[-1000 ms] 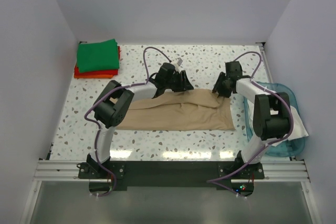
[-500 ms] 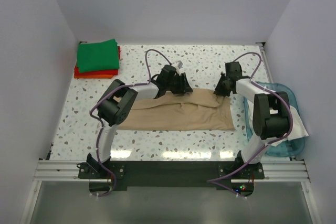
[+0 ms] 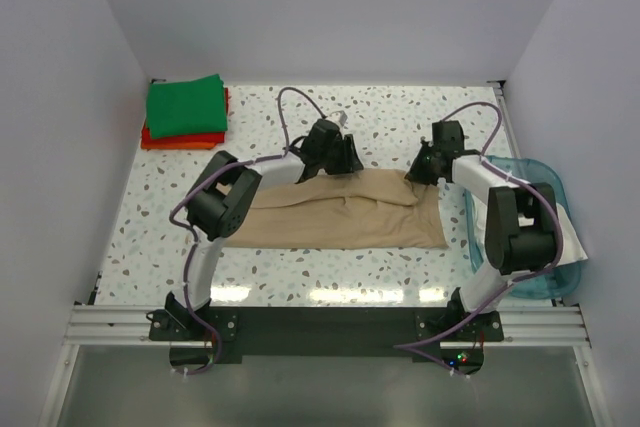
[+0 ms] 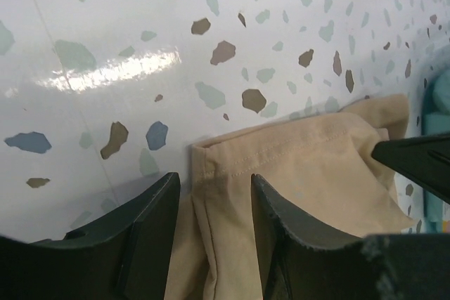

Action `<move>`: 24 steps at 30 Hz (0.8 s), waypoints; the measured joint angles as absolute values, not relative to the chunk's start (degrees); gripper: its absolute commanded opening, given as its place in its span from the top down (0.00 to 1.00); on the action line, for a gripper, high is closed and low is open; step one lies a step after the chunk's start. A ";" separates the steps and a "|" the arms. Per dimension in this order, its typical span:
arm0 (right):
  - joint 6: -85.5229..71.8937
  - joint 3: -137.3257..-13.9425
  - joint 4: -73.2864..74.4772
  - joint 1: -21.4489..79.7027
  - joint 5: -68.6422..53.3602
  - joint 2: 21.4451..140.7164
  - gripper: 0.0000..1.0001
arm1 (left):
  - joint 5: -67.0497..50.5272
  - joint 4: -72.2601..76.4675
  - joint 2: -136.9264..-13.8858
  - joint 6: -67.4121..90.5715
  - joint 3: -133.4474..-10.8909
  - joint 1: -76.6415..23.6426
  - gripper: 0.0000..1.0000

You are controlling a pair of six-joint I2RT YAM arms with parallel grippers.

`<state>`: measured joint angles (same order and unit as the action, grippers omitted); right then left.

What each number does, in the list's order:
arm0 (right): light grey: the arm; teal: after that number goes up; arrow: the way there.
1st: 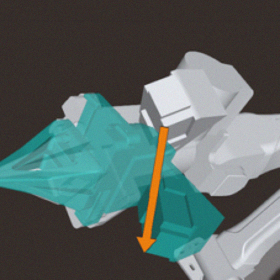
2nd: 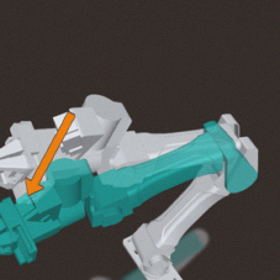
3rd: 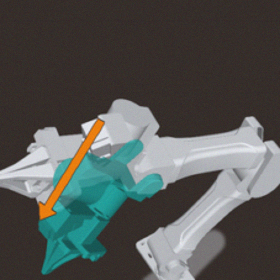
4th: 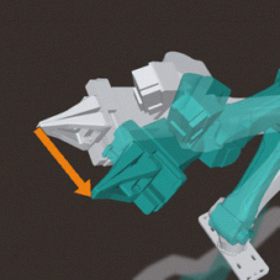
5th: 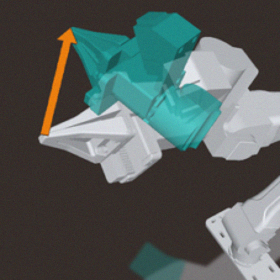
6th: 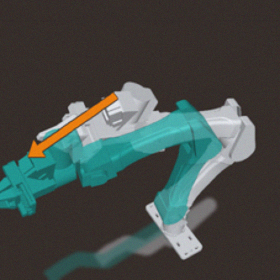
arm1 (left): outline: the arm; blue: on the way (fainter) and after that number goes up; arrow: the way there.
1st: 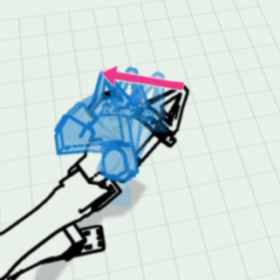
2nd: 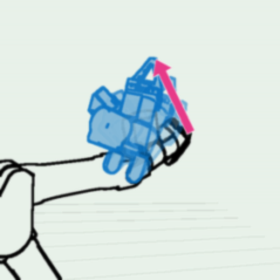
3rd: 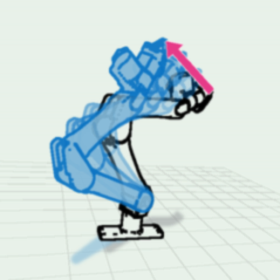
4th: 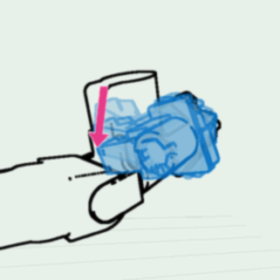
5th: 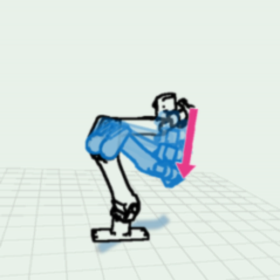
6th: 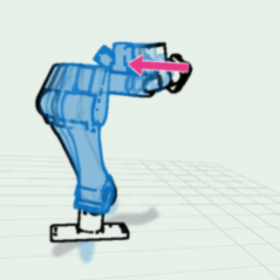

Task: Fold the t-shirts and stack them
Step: Fold the tshirt

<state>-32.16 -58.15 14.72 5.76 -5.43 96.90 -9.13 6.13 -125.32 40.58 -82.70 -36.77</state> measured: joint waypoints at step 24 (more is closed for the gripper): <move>-32.34 -56.95 13.80 5.69 -7.11 94.41 1.00 | -8.32 1.50 -130.34 36.53 -90.91 -36.91 0.64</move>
<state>-32.34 -56.95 13.80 5.69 -7.11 94.41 -8.32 1.50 -130.34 36.53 -90.91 -36.91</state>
